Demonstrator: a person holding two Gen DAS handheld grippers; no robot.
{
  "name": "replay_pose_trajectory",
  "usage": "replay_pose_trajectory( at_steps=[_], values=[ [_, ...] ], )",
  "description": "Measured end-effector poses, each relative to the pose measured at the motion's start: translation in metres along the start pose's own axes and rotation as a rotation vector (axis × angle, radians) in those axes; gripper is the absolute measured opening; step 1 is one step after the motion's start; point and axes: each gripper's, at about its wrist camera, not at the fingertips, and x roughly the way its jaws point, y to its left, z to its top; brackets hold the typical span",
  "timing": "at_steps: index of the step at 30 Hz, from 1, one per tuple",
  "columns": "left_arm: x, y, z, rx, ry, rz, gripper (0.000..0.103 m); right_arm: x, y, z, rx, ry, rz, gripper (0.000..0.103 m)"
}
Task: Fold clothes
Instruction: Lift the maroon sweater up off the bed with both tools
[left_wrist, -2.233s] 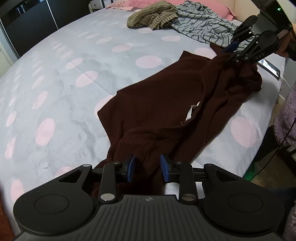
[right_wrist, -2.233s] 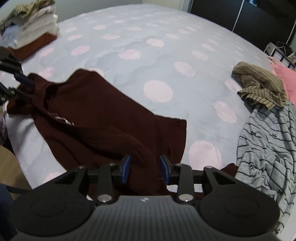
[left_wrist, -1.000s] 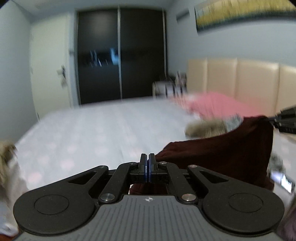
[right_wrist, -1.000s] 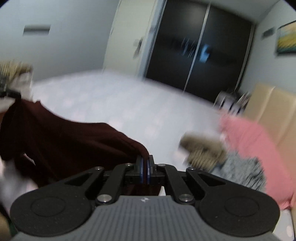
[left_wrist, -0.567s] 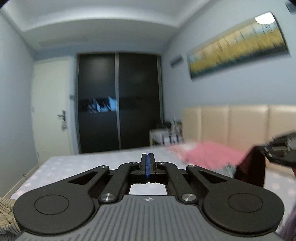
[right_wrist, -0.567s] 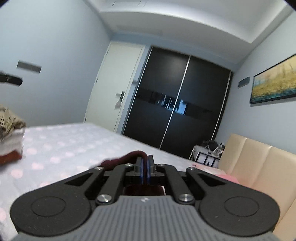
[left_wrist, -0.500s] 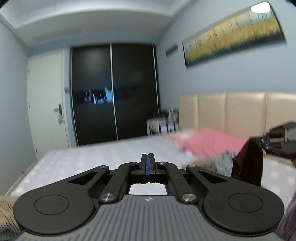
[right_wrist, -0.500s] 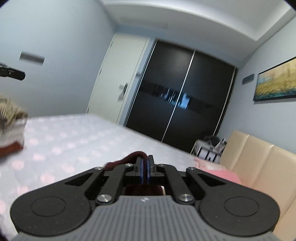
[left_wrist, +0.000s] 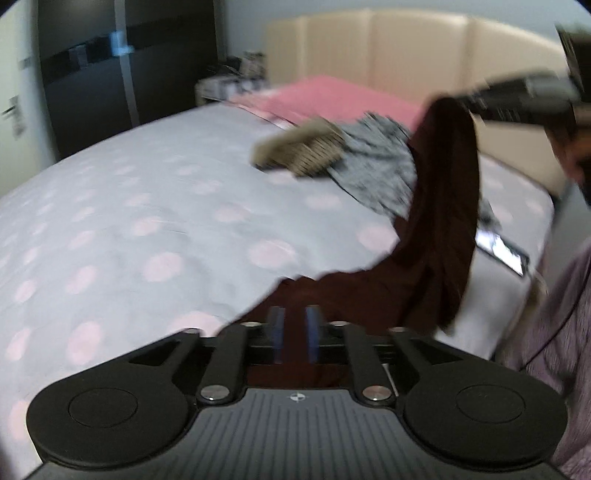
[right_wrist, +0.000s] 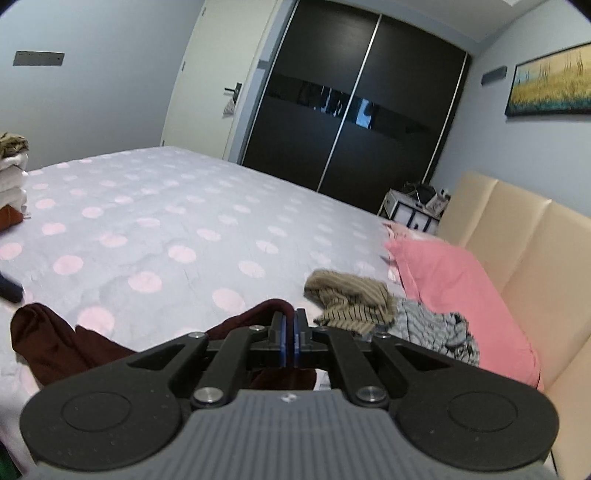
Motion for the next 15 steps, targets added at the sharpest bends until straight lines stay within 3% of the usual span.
replay_pose_trajectory(
  at_steps=[3,13,15],
  values=[
    [0.021,-0.017,-0.004,0.074,0.03,-0.02,0.039,0.01,-0.003,-0.011,0.019,0.023,0.016,0.005],
    [0.095,-0.05,0.003,0.246,0.142,-0.043,0.038,0.025,-0.017,-0.037,0.058,0.095,0.059,0.005],
    [0.108,-0.052,0.0,0.271,0.178,-0.038,0.032,0.028,-0.021,-0.04,0.075,0.107,0.065,0.005]
  ],
)
